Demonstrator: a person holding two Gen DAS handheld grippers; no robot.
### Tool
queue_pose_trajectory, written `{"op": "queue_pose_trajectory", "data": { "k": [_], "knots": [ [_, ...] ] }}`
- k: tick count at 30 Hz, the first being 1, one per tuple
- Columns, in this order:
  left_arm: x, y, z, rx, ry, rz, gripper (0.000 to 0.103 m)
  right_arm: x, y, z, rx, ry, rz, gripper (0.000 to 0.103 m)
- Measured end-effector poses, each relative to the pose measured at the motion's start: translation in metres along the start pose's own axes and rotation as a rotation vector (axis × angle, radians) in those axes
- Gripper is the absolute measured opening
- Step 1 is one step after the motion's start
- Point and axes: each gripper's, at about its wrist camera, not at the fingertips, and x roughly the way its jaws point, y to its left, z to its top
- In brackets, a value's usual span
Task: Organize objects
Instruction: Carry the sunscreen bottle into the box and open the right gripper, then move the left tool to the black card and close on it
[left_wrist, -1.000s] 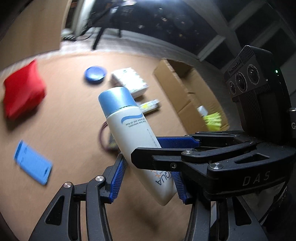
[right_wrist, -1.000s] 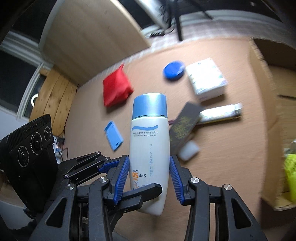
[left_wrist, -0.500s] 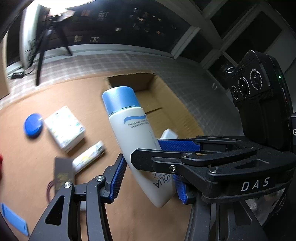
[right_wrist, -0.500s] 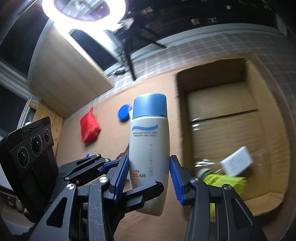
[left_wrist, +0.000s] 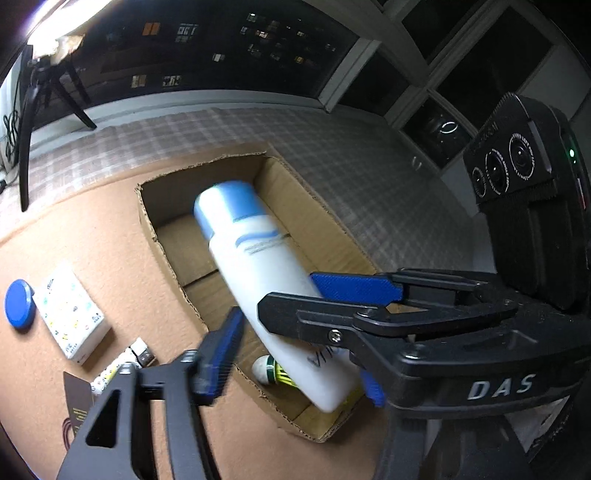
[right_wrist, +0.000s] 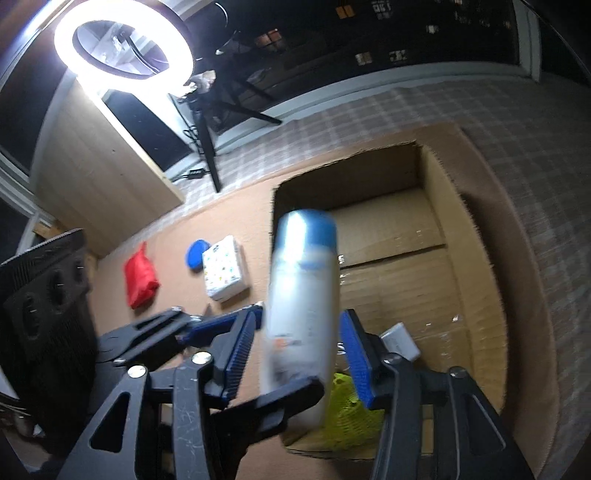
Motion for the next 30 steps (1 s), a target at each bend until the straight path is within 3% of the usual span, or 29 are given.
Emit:
{"op": "queue_pose_trajectory", "data": {
  "k": [5, 12, 18, 24, 30],
  "knots": [
    [-0.008, -0.003, -0.005, 0.039, -0.006, 0.029, 0.071, -0.004, 0.0, -0.004, 0.017, -0.018, -0.006, 0.053],
    [-0.04, 0.023, -0.025, 0.022, -0.016, 0.049, 0.071, -0.009, 0.009, -0.013, 0.029, -0.026, 0.013, 0.053],
    [-0.07, 0.073, -0.048, -0.015, 0.003, 0.094, 0.071, -0.017, 0.025, -0.036, 0.014, -0.036, 0.038, 0.053],
    [-0.09, 0.137, -0.07, -0.141, 0.027, 0.153, 0.071, -0.024, 0.04, -0.065, 0.0, -0.035, 0.066, 0.053],
    [-0.082, 0.161, -0.082, -0.19, 0.095, 0.113, 0.071, -0.022, 0.04, -0.09, 0.038, -0.018, 0.103, 0.053]
  ]
}}
